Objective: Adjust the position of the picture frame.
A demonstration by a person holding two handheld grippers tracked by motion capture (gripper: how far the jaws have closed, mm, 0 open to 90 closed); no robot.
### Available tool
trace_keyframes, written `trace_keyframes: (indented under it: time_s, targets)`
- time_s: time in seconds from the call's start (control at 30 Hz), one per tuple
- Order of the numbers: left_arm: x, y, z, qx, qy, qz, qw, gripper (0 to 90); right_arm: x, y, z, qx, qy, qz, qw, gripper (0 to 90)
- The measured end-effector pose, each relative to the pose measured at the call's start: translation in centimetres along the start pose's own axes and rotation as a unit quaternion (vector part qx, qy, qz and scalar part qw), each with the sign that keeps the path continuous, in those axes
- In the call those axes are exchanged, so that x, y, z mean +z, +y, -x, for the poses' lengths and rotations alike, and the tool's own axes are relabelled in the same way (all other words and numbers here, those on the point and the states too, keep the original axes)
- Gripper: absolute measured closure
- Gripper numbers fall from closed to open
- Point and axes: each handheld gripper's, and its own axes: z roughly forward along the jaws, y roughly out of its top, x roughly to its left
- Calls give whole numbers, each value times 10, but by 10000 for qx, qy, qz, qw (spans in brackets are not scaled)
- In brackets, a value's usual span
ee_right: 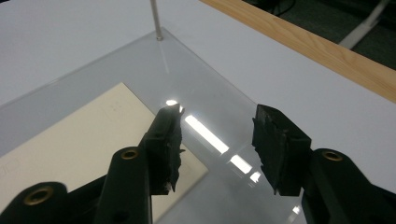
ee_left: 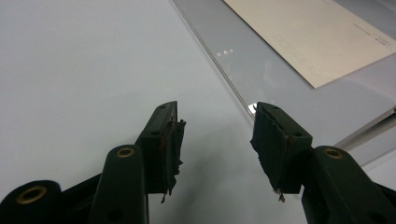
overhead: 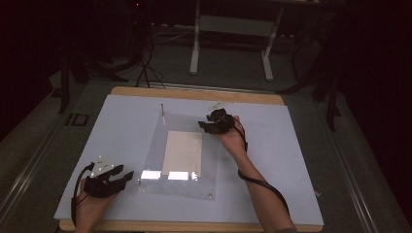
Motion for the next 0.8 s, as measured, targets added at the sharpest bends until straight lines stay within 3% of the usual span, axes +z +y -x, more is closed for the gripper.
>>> trace_keyframes:
  time_s: [0.27, 0.67, 0.8]
  targets:
    - [-1, 0, 0, -6, -100, 55, 9999, 505, 18, 14, -9, -125, 83, -25, 9999, 520]
    - [-6, 0, 9, 196, -267, 145, 9993, 521, 40, 35, -25, -265, 129, 16, 9996, 523]
    - [-9, 2, 9, 111, -438, 250, 9987, 528, 46, 41, -28, -267, 236, 73, 9993, 521]
